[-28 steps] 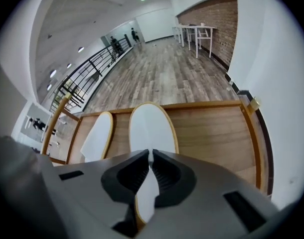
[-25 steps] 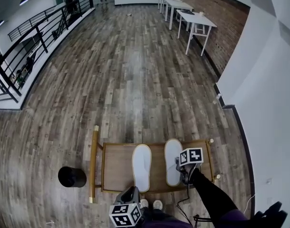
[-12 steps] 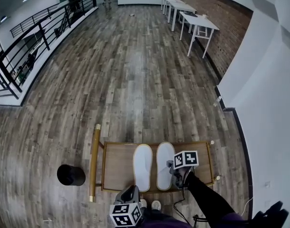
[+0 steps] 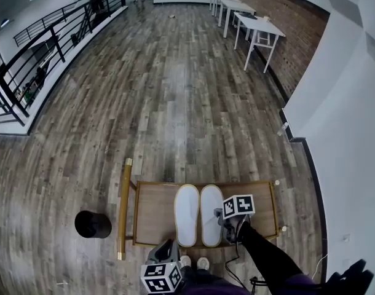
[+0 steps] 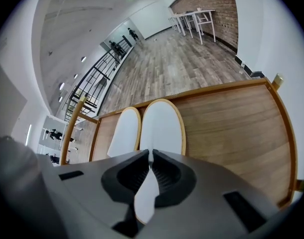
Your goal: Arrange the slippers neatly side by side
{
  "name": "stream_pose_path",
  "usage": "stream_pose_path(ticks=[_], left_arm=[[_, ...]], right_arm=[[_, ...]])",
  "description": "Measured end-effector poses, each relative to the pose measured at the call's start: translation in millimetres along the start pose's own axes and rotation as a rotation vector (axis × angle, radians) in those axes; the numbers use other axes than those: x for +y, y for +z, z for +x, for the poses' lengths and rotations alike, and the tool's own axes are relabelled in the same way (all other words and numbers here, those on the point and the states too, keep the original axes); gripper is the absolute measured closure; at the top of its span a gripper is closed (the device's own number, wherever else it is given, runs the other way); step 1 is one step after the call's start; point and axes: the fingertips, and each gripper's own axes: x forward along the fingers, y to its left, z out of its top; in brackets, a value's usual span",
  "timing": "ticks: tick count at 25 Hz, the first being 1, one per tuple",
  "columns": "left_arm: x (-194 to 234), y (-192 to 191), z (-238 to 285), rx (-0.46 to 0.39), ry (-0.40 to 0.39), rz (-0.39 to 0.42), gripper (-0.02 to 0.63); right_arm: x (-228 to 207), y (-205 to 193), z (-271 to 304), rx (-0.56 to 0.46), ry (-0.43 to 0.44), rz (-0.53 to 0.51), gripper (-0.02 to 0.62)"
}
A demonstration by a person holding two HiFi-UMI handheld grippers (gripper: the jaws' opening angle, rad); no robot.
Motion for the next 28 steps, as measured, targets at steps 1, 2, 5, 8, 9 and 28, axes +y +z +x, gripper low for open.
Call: stream_pose_path(ticks=[1, 2, 5, 8, 9, 28], left_arm=[[0.8, -0.1, 0.5, 0.000, -0.001, 0.000, 0.568], [1.3, -0.1, 0.9, 0.000, -0.002, 0.000, 0.568], [1.8, -0.1, 0.8, 0.001, -0.002, 0.001, 0.568], [1.6, -0.1, 0.5, 0.004, -0.001, 0.006, 0.568], [2.3, -0.4, 0.8, 0.005, -0.001, 0.007, 0.568], [3.0, 5.1, 7.6, 0.005, -0.006, 0.010, 0.568]], right_arm=[[-0.8, -0.8, 1.7, 0.004, -0.006, -0.005, 0.577], [-2.1, -1.5, 3.0, 0.007, -0.014, -0.010, 0.578], [-5.8, -1.9, 4.4, 0.012, -0.038, -0.031, 0.578], [-8.2, -0.2, 3.8, 0.012, -0.060, -0.067, 0.578], [-8.5, 0.3, 4.0, 0.012, -0.064, -0.074, 0.577], [-0.1, 2.2, 8.1, 0.025, -0.046, -0.119, 0.577]])
